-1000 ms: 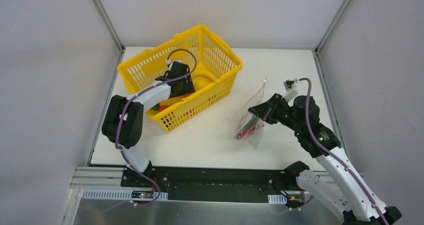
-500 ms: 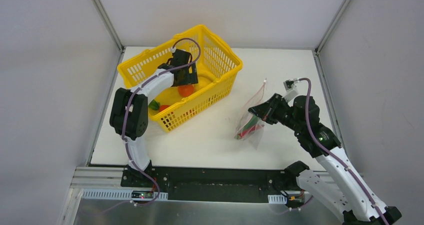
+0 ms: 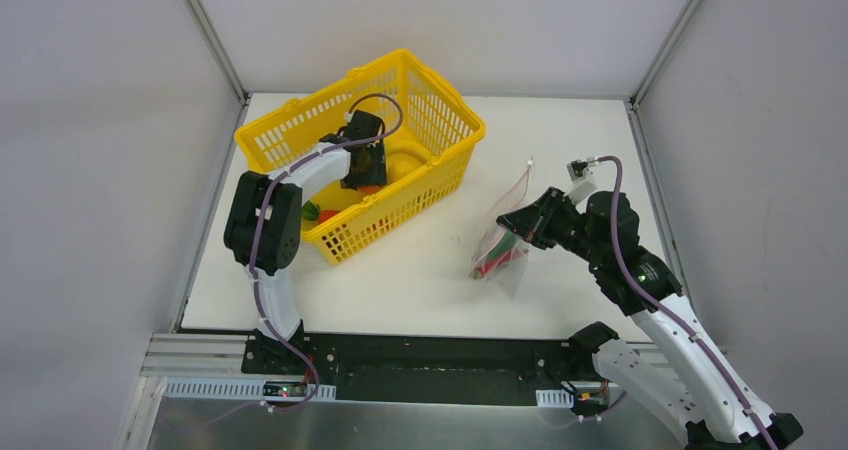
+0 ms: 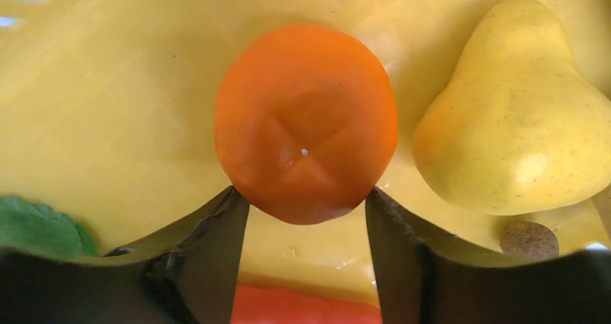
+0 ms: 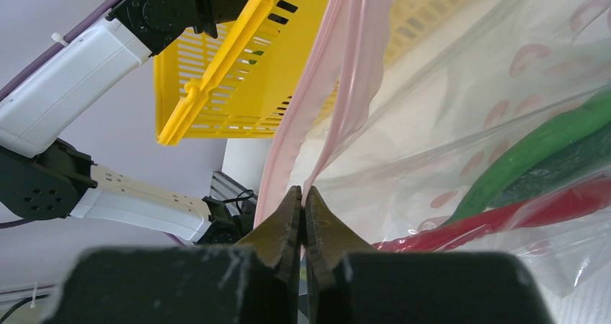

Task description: Place the food in the zip-top bag and seal the zipper

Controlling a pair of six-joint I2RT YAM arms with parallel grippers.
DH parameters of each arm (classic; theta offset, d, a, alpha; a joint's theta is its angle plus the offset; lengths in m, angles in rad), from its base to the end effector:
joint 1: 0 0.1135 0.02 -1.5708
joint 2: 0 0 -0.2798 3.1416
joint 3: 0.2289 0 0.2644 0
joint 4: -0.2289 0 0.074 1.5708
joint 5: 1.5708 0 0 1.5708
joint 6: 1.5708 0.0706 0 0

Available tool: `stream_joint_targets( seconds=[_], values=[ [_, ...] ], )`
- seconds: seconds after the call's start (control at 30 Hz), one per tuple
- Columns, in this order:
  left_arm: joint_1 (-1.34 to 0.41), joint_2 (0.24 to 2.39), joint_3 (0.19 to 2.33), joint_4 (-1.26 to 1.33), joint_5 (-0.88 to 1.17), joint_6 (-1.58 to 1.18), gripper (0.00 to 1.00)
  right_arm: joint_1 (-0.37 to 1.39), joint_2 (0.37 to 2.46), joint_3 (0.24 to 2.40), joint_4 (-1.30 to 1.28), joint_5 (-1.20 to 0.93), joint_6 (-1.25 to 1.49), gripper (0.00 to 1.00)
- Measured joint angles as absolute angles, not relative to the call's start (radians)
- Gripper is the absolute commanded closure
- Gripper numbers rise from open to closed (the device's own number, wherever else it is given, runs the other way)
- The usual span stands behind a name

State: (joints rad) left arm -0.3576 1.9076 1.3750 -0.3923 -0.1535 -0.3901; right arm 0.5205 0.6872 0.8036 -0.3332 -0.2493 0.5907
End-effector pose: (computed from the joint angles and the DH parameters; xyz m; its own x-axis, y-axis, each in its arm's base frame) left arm 0.4265 -0.1479 0.1837 -0.7906 -0.1058 -0.6031 -0.0443 0.9923 -0.1160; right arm 0.1576 0.1104 0.3499 -0.5398 0.3127 -0.7815 -0.4700 0.6583 0.5880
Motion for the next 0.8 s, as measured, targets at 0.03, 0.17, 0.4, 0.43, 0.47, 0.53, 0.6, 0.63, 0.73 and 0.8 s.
stream_joint_targets(
  seconds=[0.03,0.17,0.4,0.43,0.47,0.53,0.6,0.63,0.73,0.8],
  values=[
    [-0.356,1.908,1.375,-0.393,-0.149,-0.387,0.58,0.521,0.687,0.804,-0.333,-0.25,0.591,0.96],
    [-0.352,1.897,1.362,-0.377,-0.136,-0.374,0.66,0.521,0.687,0.804,-0.334,-0.249,0.591,0.96],
    [-0.352,1.782,1.308,-0.38,-0.134,-0.353,0.77,0.521,0.687,0.804,-0.334,-0.25,0.591,0.96],
    [-0.352,1.76,1.303,-0.379,-0.134,-0.35,0.84,0.521,0.687,0.804,-0.334,-0.25,0.591,0.97],
    [-0.352,1.737,1.299,-0.379,-0.135,-0.348,0.88,0.521,0.687,0.804,-0.333,-0.25,0.591,0.97],
    [-0.352,1.7,1.295,-0.38,-0.134,-0.343,0.81,0.521,0.687,0.804,-0.334,-0.25,0.591,0.97],
    [-0.352,1.671,1.292,-0.379,-0.134,-0.332,0.53,0.521,0.687,0.804,-0.334,-0.251,0.591,0.97],
    [-0.352,1.652,1.284,-0.372,-0.134,-0.328,0.4,0.521,0.687,0.804,-0.334,-0.251,0.591,0.96],
    [-0.351,1.626,1.277,-0.373,-0.139,-0.313,0.14,0.521,0.687,0.804,-0.333,-0.251,0.592,0.96],
    [-0.348,1.63,1.283,-0.375,-0.141,-0.302,0.1,0.521,0.687,0.804,-0.333,-0.251,0.593,0.96]
  ],
)
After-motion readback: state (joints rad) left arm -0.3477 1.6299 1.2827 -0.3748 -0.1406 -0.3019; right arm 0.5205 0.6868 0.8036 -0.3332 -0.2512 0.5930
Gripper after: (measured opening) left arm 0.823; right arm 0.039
